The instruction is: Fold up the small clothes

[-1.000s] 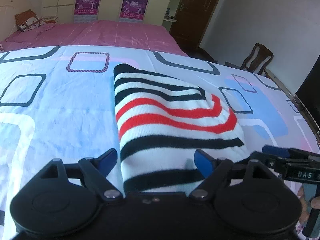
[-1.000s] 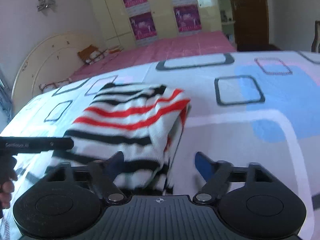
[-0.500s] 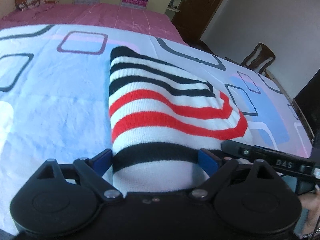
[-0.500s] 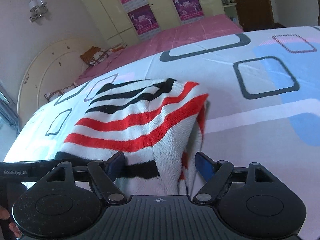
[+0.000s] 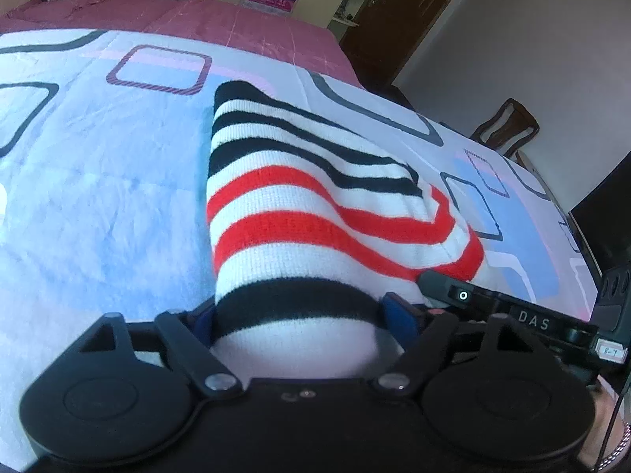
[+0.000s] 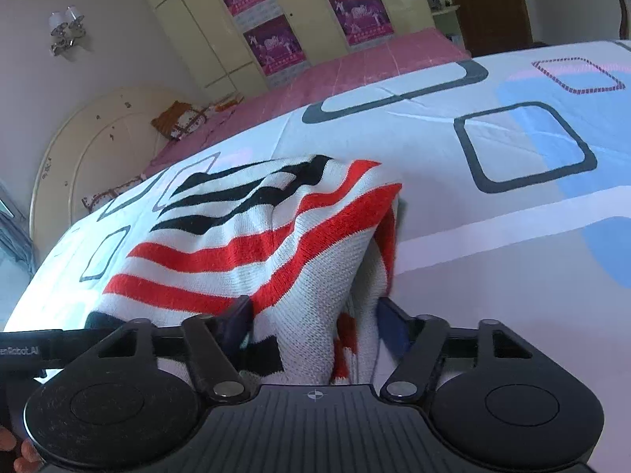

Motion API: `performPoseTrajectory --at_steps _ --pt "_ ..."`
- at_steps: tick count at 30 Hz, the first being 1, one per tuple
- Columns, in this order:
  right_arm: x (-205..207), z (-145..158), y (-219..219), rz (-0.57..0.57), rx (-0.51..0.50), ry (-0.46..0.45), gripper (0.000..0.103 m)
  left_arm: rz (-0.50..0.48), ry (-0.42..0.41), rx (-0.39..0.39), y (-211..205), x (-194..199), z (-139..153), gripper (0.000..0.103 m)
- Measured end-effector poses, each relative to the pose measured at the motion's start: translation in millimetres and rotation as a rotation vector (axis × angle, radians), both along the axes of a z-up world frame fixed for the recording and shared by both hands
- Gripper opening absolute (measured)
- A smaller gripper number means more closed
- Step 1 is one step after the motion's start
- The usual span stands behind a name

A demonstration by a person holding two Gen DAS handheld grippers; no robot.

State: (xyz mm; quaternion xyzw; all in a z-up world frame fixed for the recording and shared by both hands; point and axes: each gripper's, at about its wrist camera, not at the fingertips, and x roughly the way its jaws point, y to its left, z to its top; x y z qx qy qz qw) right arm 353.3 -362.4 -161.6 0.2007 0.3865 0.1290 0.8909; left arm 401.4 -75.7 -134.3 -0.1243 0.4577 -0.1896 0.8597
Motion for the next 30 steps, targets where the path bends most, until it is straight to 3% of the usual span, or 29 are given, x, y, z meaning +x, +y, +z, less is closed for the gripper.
performPoseTrajectory --at_steps 2,4,10,17,24,30 --pt "-0.6 1.5 2.1 -0.008 0.013 0.012 0.058 0.006 -0.013 0.007 -1.8 -2.1 1.9 0.075" --pt "-0.7 4.5 3.5 -0.005 0.041 0.019 0.043 0.016 -0.024 0.01 -2.7 -4.0 3.8 0.071" --pt "-5.9 16.2 -1.9 0.002 0.118 0.003 0.038 0.03 -0.056 -0.003 3.5 -9.3 15.9 0.049" --pt "-19.4 47.1 16.4 0.023 0.173 -0.029 0.037 0.036 -0.076 -0.031 20.1 -20.8 42.6 0.046" --pt "-33.5 76.1 87.8 0.061 0.183 -0.076 0.037 0.049 -0.117 -0.031 80.1 -41.2 71.2 0.046" --pt "-43.4 91.3 189.9 0.065 0.174 -0.102 0.037 0.059 -0.146 -0.05 175.6 -53.9 81.9 0.046"
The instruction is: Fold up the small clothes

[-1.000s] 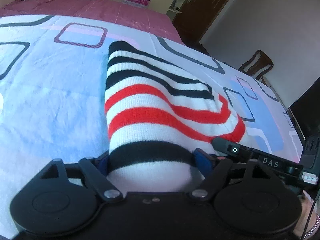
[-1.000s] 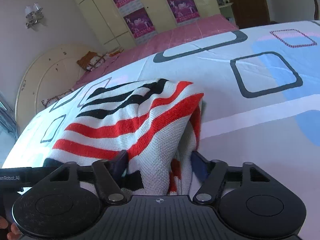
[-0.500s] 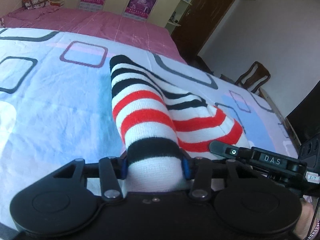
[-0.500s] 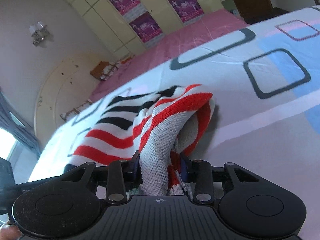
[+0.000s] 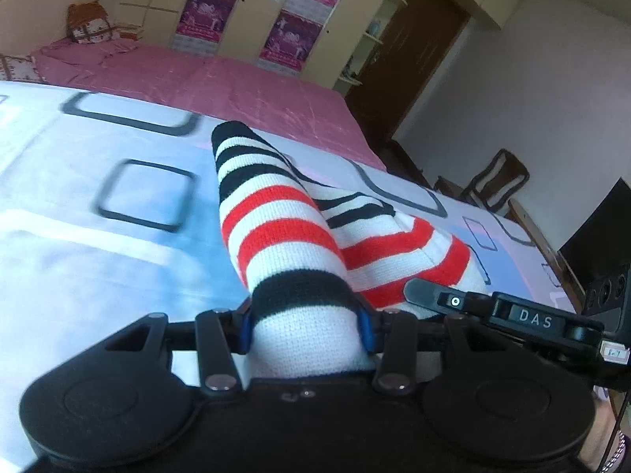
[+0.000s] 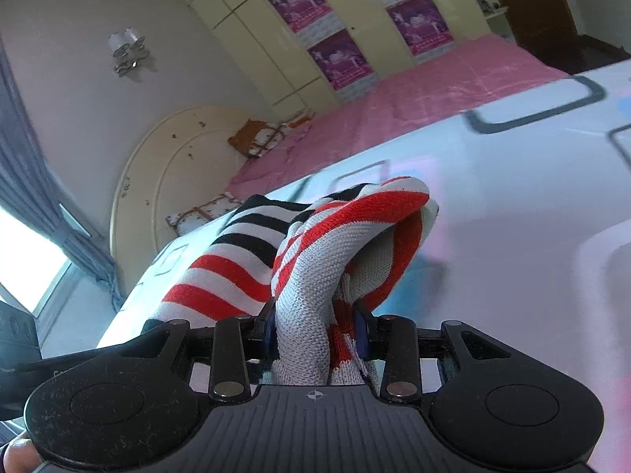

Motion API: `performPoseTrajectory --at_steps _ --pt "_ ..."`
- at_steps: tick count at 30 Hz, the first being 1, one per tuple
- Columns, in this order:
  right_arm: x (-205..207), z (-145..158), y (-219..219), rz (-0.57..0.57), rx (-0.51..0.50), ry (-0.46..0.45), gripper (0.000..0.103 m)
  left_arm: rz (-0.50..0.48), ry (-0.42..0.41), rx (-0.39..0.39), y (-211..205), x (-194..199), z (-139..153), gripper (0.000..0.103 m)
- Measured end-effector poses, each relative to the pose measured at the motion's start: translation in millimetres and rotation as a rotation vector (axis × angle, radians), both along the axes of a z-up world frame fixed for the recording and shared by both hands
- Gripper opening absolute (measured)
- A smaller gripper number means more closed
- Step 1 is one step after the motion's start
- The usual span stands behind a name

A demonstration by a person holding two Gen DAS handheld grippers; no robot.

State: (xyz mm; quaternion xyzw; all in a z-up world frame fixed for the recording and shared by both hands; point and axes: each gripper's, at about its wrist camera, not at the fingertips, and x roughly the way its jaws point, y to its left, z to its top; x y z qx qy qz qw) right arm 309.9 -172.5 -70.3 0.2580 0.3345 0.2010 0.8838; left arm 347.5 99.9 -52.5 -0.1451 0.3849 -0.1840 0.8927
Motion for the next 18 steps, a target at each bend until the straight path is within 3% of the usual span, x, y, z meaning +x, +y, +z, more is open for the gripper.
performPoseTrajectory --at_steps 9,13,18 --pt "22.6 -10.7 156.2 0.022 0.021 0.007 0.037 0.048 -0.024 0.042 145.5 6.3 4.5 0.046" --pt "42.8 -27.2 201.0 0.053 0.019 0.026 0.037 0.084 -0.038 0.085 183.1 14.0 -4.7 0.046" --pt "59.9 -53.1 239.7 0.081 -0.06 0.047 0.037 0.116 -0.037 0.141 213.0 19.4 -30.7 0.047"
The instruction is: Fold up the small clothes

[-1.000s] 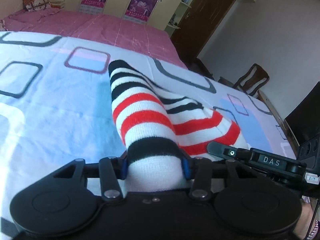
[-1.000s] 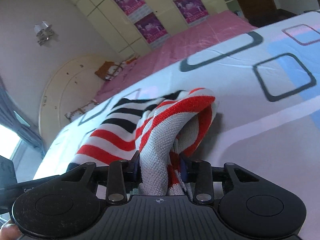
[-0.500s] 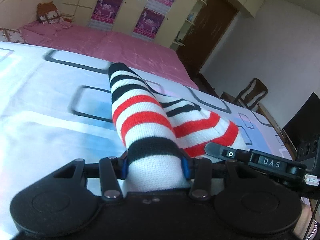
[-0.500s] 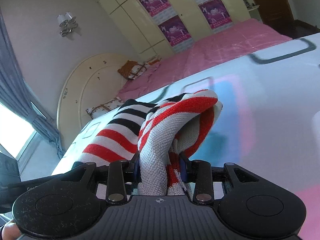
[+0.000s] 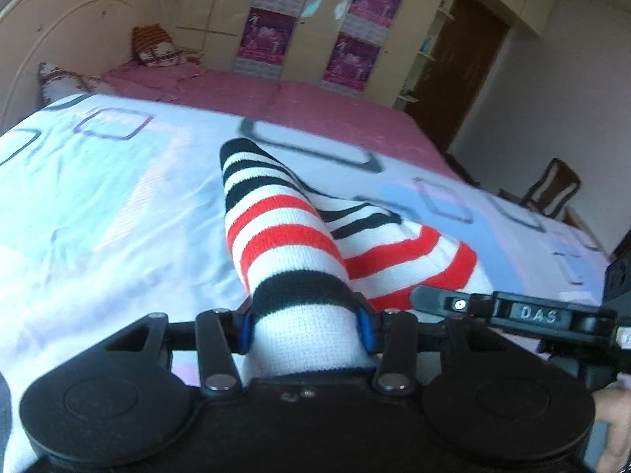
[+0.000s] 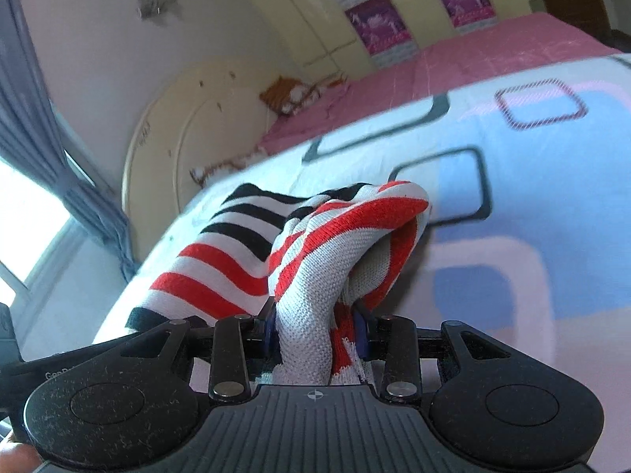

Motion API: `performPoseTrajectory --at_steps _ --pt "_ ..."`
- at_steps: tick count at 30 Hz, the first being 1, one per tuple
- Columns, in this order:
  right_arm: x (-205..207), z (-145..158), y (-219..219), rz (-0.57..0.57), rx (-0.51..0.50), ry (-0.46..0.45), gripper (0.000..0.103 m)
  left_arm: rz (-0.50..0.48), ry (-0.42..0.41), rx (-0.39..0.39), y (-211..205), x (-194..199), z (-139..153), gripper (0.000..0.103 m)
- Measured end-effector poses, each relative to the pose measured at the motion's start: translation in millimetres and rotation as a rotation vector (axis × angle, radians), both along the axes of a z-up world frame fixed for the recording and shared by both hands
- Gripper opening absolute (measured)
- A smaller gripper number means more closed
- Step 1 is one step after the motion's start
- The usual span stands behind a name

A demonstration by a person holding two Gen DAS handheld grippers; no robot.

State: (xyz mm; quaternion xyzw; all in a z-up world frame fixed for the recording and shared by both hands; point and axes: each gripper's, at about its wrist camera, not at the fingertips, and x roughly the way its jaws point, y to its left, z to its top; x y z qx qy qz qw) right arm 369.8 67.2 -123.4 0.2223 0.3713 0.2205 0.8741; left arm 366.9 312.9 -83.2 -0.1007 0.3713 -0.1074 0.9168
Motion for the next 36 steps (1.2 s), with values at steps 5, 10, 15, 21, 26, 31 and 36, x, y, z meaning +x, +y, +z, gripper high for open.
performPoseTrajectory --at_steps 5,10,15,21,26,31,36 --pt "3.0 -16.2 -14.1 0.001 0.007 0.031 0.046 0.007 -0.002 0.005 15.2 -2.5 -24.1 0.06" --pt "4.3 -4.5 -30.6 -0.014 -0.019 0.021 0.054 0.006 -0.01 0.035 16.8 -4.8 -12.9 0.07" --pt "6.6 20.7 -30.8 -0.047 -0.02 -0.063 0.053 0.04 -0.087 0.029 30.4 -13.8 8.2 0.07" --pt "39.9 28.4 7.0 -0.022 -0.106 -0.091 0.018 0.024 -0.078 0.038 18.0 24.0 9.6 0.06" --pt "61.6 4.8 31.7 -0.009 -0.279 -0.089 0.018 0.046 -0.015 0.086 13.2 47.1 -12.8 0.06" --pt "69.5 -18.7 30.5 -0.023 -0.331 -0.093 0.018 0.096 0.061 -0.013 31.8 48.1 -32.9 0.068" --pt "55.8 2.5 24.3 -0.006 -0.279 -0.115 0.018 0.074 0.031 0.054 22.7 34.4 -16.7 0.065"
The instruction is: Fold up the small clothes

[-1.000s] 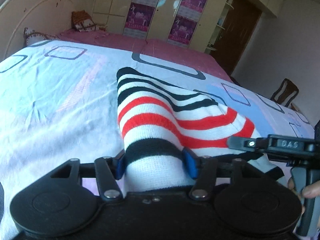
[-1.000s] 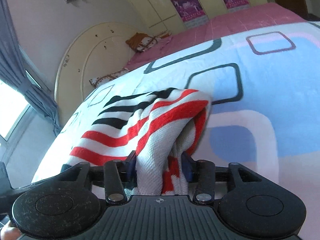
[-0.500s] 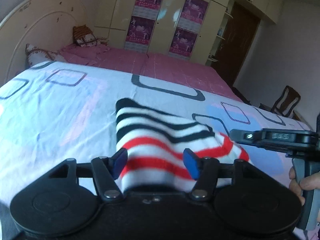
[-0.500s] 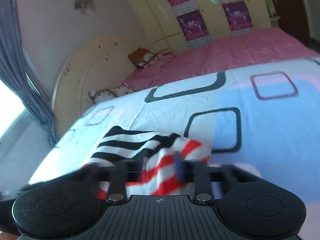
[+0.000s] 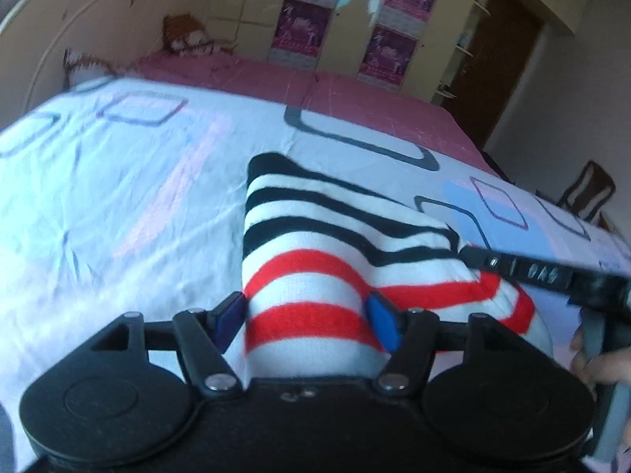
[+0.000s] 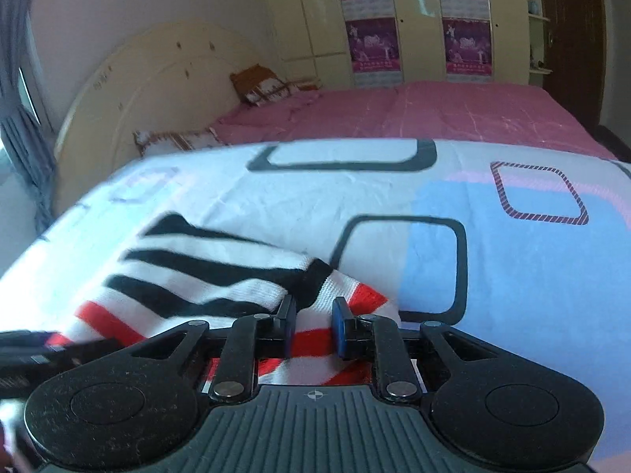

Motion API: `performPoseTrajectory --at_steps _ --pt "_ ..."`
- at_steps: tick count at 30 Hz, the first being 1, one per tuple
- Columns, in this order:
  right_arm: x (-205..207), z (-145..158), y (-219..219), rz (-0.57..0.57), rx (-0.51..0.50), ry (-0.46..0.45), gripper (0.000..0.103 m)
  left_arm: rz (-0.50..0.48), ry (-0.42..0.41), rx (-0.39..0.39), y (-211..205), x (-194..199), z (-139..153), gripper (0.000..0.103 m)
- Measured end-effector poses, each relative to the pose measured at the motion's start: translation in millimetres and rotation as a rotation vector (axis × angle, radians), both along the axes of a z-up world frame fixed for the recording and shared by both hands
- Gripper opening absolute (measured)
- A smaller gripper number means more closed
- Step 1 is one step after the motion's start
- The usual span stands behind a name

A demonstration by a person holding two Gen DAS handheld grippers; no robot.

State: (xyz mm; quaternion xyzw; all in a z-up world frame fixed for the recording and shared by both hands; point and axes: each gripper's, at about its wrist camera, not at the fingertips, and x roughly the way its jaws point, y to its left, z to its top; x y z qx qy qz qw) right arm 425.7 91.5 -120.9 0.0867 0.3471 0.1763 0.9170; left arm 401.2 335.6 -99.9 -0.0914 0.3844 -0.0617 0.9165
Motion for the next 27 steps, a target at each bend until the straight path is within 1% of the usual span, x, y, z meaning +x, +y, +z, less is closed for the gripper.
performPoseTrajectory --at_steps 2,4,6,8,10,11,14,16,18,22,25,27 --pt "-17.0 12.7 -0.7 0.027 0.008 -0.031 0.018 -0.009 -0.003 0.009 -1.9 -10.2 5.4 0.065" --pt "-39.1 21.8 2.3 0.069 -0.019 -0.062 0.018 -0.012 0.002 0.022 -3.9 -18.7 8.4 0.065" --pt "-59.3 23.9 4.4 0.093 -0.042 -0.072 0.018 -0.01 0.012 0.021 -4.7 -29.4 10.6 0.065" --pt "-75.9 20.3 6.2 0.099 -0.059 -0.071 0.018 -0.008 0.016 0.022 -5.6 -43.1 11.5 0.065" --pt "-88.3 9.2 10.1 0.106 -0.117 -0.069 0.018 -0.006 0.02 0.026 -7.4 -48.9 9.3 0.066" --pt "-88.9 1.3 13.2 0.106 -0.156 -0.06 0.018 -0.004 0.024 0.024 -7.2 -48.2 7.3 0.068" --pt "-85.4 -10.4 18.6 0.103 -0.2 -0.073 0.018 -0.002 0.036 0.019 -7.6 -43.0 1.9 0.069" --pt "-83.0 -6.8 21.6 0.092 -0.2 -0.055 0.018 -0.004 0.037 0.033 -8.3 -42.1 3.7 0.069" --pt "-89.3 1.2 19.5 0.079 -0.178 -0.054 0.018 -0.002 0.038 0.04 -9.1 -45.5 8.2 0.068" --pt "-119.9 13.9 7.1 0.067 -0.14 -0.078 0.018 -0.01 0.021 0.032 -6.3 -64.5 21.5 0.067" --pt "-147.5 15.8 4.8 0.069 -0.151 -0.081 0.018 -0.031 0.009 0.027 -4.4 -86.7 26.7 0.068" --pt "-157.7 8.5 6.6 0.066 -0.171 -0.064 0.018 -0.039 0.026 0.022 -4.1 -97.6 22.3 0.068"
